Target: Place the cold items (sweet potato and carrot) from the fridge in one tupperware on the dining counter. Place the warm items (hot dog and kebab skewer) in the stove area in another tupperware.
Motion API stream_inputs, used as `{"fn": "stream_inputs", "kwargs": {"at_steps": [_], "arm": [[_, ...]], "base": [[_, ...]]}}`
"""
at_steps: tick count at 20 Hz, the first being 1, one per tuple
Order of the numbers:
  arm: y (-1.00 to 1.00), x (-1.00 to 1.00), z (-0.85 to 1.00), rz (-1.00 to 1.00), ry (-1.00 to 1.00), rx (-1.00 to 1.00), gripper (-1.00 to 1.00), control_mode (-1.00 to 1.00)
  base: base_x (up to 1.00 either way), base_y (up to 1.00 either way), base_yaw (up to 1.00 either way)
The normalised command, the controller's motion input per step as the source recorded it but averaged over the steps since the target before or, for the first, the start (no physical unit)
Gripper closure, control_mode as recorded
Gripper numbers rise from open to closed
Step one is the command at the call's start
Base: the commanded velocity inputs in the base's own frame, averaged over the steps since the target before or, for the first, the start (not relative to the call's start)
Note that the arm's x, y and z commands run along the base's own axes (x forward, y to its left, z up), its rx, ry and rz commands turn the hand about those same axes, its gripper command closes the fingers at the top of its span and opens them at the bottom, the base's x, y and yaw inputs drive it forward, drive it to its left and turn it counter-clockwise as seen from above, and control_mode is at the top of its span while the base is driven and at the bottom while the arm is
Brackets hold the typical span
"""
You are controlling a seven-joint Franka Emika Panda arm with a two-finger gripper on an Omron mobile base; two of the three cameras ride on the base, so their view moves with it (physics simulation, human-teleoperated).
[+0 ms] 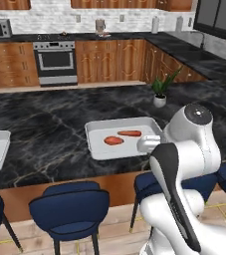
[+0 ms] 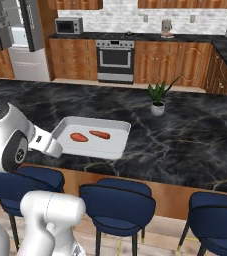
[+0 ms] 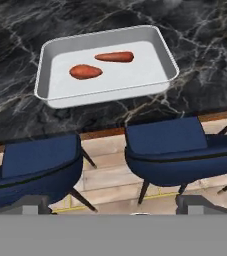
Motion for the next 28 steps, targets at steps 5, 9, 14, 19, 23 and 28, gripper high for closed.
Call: {"fn": "stream_inputs", "kwargs": {"at_steps": [5, 9, 14, 19, 23, 28], "arm": [[0.00, 0.00, 0.00, 0.00, 0.00, 0.00, -1.00, 1.00], [0.00, 0.00, 0.00, 0.00, 0.00, 0.00, -1.00, 1.00], [0.00, 0.00, 0.00, 0.00, 0.00, 0.00, -1.00, 1.00], [0.00, 0.00, 0.00, 0.00, 0.00, 0.00, -1.00, 1.00], [0.00, 0.00, 0.00, 0.00, 0.00, 0.00, -1.00, 1.00], [0.00, 0.00, 0.00, 0.00, 0.00, 0.00, -1.00, 1.00]], "base": [[-0.52, 0.91, 0.06], [-0.25, 1.00, 0.02], [-0.03, 1.00, 0.00], [0.00, 1.00, 0.00], [0.00, 1.00, 0.00], [0.03, 1.00, 0.00]]}}
